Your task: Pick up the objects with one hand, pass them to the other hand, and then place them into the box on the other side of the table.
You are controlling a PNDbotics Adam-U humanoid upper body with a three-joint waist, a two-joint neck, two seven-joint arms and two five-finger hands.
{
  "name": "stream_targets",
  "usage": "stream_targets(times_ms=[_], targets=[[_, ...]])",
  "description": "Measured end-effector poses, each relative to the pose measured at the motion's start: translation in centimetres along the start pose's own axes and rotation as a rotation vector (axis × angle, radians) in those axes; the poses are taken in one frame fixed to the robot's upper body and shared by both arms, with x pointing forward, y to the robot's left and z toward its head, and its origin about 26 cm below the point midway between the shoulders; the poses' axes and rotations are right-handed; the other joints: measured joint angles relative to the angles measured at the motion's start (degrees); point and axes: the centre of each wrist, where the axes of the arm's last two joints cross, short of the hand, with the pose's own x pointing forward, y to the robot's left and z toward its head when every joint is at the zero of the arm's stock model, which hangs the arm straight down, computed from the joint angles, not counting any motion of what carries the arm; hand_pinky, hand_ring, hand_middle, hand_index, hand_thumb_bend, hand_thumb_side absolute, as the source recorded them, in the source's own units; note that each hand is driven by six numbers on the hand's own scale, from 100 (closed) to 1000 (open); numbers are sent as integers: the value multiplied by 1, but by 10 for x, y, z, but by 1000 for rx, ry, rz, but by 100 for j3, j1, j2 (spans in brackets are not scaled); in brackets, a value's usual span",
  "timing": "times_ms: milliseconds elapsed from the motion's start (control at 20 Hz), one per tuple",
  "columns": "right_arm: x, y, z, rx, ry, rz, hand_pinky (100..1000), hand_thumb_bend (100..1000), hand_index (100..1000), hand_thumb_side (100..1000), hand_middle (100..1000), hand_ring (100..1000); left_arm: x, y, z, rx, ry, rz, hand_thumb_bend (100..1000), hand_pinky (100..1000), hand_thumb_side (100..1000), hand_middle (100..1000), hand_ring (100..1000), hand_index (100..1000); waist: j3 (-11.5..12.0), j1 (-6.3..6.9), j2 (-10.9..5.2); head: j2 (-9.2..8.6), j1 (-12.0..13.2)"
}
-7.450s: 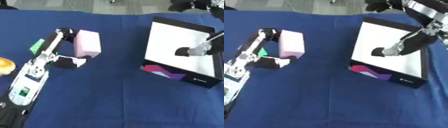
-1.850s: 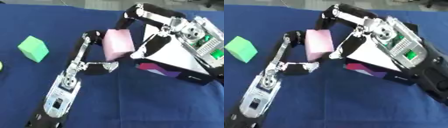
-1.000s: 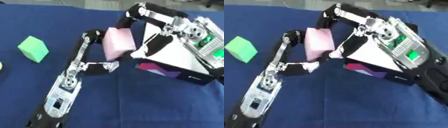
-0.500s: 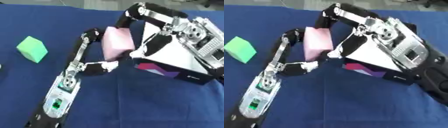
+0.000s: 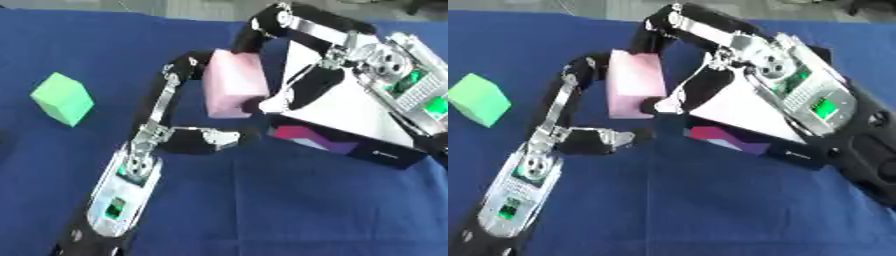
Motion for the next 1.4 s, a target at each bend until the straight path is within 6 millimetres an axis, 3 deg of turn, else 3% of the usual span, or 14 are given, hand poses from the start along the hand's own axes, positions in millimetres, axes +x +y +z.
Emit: stream_targets(times_ms=[600,900,1400], targets=[[-13,-6,16,-52,40,5,755,490,620,100,215,586,-20,14,21,51,94,-70,937,755,454,683,647,820,-132,7,-35,3,-221],[-23,-12,31,-115,100,-20,755,494,621,100,216,587,-36,26,40,74,173,-112,914,754,458,681,646,818,-284,59,-189,0,-251],[-42,-24,65,-279,237,-22,754,495,623,100,218,586,-53,46,70,108,273,-172,847,752,450,674,641,809,-469,202,-271,2,-354]])
